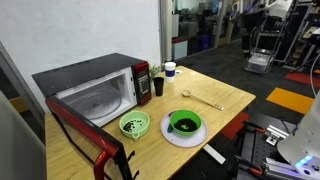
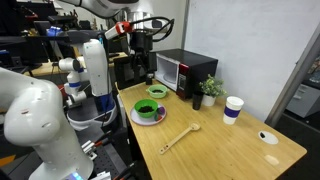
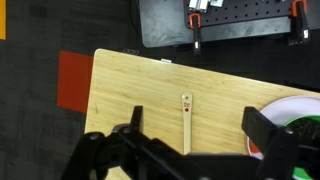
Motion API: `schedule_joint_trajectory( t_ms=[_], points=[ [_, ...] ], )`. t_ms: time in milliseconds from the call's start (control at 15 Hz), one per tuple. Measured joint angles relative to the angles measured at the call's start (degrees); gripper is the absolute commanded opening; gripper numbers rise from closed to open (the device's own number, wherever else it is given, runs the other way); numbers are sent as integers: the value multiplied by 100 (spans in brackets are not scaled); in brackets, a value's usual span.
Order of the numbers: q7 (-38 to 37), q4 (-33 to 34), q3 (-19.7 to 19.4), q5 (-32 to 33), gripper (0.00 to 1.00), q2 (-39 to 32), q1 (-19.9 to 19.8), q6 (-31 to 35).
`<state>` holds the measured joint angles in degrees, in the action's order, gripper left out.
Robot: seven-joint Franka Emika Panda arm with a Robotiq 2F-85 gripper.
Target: Put the light green bowl between the spoon and the dark green bowl
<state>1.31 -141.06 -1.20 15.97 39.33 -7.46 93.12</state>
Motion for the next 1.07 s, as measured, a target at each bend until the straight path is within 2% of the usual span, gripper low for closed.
schedule_joint_trajectory(
  t_ms=[333, 667, 1067],
  points=[
    [-63, 18, -75, -340, 100, -345, 280, 903],
    [-59, 252, 8, -729, 100, -1444, 740, 1547],
    [-63, 991, 263, -777, 100, -2856, 999, 2106]
  ],
)
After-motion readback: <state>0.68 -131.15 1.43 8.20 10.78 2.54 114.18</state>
